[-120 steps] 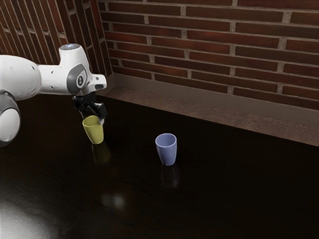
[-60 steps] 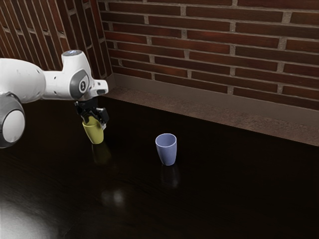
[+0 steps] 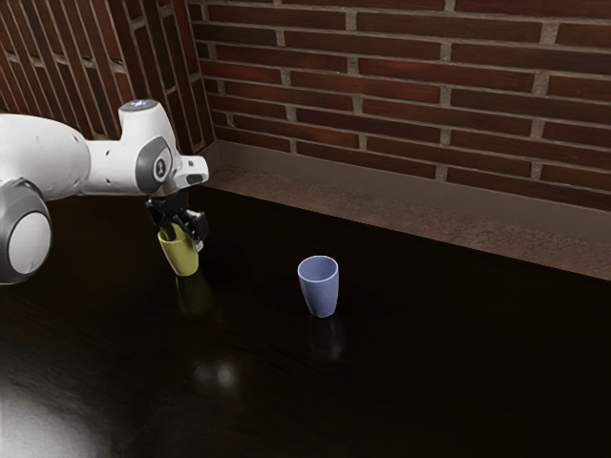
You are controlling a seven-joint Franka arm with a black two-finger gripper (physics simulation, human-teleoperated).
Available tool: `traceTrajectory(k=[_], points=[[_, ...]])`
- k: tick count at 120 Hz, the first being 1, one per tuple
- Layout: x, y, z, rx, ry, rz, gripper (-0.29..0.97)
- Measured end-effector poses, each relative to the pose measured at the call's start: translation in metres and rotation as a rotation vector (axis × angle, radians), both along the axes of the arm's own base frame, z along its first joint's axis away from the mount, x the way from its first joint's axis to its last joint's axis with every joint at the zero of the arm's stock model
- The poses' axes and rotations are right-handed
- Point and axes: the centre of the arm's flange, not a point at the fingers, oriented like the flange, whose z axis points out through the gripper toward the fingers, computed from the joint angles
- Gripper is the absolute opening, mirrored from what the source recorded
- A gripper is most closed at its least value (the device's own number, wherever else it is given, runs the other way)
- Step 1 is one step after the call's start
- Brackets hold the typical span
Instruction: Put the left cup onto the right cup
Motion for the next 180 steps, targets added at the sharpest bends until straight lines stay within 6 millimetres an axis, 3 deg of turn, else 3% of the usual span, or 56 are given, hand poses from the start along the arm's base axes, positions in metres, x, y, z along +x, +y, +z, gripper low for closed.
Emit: traceTrajectory(k=[119, 180], points=[[0.001, -0.001, -0.010, -0.009, 0.000, 0.002, 0.03], [0.001, -0.001, -0.010, -0.002, -0.001, 0.002, -0.09]])
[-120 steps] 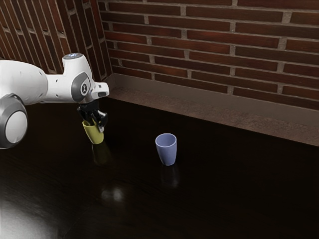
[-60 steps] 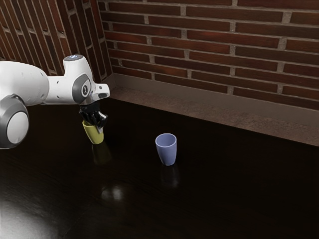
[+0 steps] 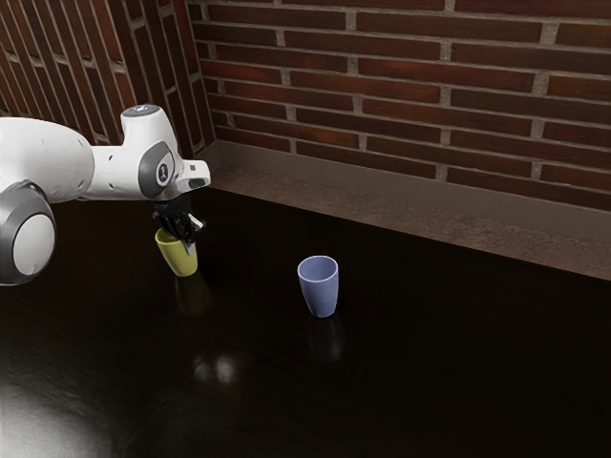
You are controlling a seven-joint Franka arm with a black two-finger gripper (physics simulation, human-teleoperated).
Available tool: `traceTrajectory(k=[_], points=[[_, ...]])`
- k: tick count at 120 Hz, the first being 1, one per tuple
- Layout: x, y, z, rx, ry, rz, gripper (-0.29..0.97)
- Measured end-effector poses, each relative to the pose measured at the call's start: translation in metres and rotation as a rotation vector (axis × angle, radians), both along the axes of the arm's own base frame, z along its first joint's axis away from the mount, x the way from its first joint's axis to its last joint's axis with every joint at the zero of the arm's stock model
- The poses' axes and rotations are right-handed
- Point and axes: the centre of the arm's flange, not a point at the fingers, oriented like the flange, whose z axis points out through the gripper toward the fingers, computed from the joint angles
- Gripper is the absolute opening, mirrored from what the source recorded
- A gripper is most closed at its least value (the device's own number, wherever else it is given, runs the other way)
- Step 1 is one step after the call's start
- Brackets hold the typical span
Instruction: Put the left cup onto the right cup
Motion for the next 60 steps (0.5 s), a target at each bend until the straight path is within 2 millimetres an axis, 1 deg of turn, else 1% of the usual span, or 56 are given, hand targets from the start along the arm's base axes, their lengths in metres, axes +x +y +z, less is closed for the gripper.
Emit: traceTrajectory(k=[20, 32, 60], points=[[0.000, 0.000, 0.001, 0.005, 0.000, 0.002, -0.10], [0.000, -0.001, 0.006, 0.005, -0.002, 0.002, -0.10], [-0.005, -0.004, 0.030, -0.002, -0.017, -0.004, -0.10]])
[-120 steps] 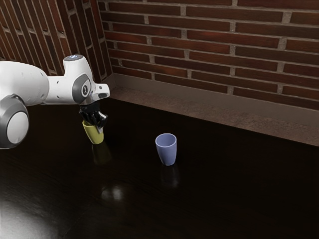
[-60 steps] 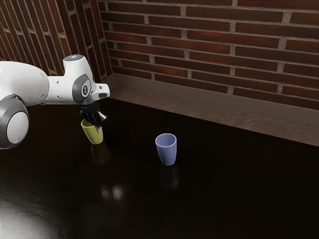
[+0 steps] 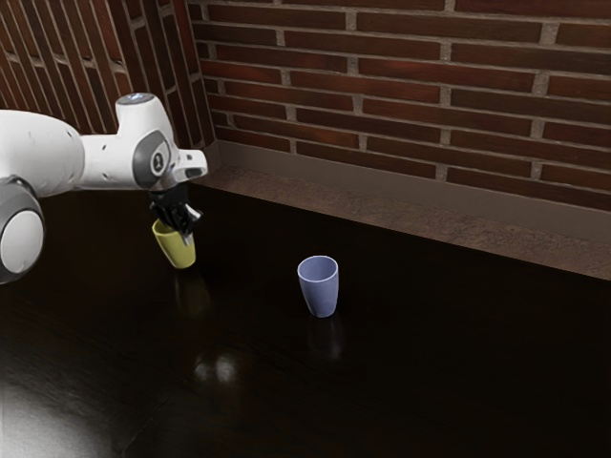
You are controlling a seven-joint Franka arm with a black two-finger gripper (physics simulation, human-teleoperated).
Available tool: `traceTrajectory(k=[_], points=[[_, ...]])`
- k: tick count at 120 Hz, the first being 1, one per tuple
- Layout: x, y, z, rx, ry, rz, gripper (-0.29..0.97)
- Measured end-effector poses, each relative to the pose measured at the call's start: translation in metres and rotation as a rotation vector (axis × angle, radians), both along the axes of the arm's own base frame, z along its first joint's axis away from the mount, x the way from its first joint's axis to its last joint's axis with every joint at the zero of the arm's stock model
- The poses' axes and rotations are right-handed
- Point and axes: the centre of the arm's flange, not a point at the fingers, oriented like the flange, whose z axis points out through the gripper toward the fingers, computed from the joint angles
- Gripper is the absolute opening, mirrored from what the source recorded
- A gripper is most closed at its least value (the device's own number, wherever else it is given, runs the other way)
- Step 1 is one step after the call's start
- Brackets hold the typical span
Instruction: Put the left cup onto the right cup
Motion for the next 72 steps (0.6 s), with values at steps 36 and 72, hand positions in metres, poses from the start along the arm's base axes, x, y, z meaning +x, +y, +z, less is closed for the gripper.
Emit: traceTrajectory(k=[36, 72], points=[[-0.004, -0.013, 0.034, -0.017, -0.012, -0.020, -0.10], [-0.010, -0.035, 0.058, -0.030, -0.015, -0.046, -0.10]])
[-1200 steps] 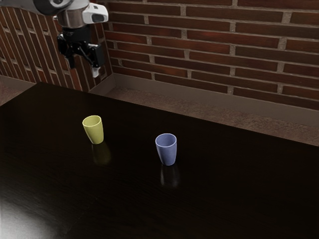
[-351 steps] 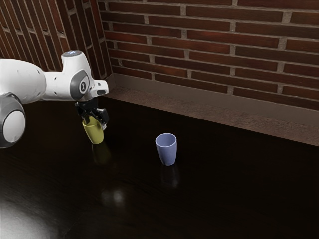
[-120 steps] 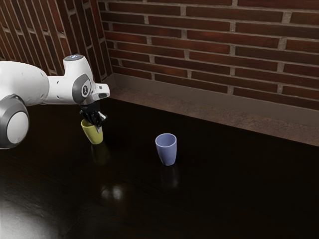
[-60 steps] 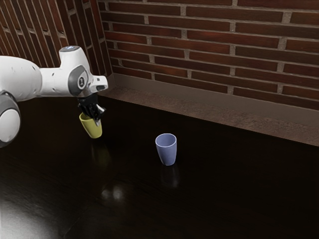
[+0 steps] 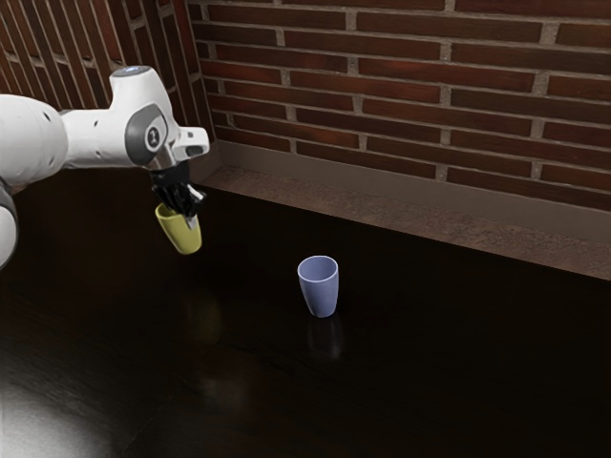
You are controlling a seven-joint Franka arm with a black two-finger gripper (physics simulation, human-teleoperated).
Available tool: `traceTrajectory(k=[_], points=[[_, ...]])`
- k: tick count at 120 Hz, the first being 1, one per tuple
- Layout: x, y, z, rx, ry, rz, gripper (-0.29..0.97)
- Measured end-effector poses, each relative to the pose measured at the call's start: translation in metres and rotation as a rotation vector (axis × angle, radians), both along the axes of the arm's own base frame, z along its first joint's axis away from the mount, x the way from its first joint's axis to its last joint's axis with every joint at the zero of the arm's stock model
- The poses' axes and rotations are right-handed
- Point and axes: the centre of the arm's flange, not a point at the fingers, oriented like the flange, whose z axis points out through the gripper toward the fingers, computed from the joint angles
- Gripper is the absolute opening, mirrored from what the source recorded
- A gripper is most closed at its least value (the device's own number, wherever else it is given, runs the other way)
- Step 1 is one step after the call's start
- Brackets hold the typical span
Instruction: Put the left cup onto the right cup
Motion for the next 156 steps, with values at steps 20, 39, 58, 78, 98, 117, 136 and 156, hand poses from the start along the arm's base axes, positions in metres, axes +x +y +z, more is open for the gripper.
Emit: traceTrajectory(k=[20, 39, 58, 78, 98, 117, 136, 156], points=[[-0.001, -0.031, 0.022, 0.016, -0.001, -0.048, -0.10], [-0.001, -0.063, 0.032, 0.031, 0.010, -0.085, -0.10], [-0.002, -0.091, 0.040, 0.042, 0.016, -0.102, -0.10], [-0.005, -0.117, 0.052, 0.056, 0.011, -0.110, -0.10], [-0.007, -0.145, 0.059, 0.062, 0.005, -0.116, -0.10], [-0.008, -0.171, 0.062, 0.061, 0.003, -0.116, -0.10], [-0.010, -0.195, 0.062, 0.060, 0.004, -0.113, -0.10], [-0.012, -0.213, 0.064, 0.062, 0.000, -0.103, -0.10]])
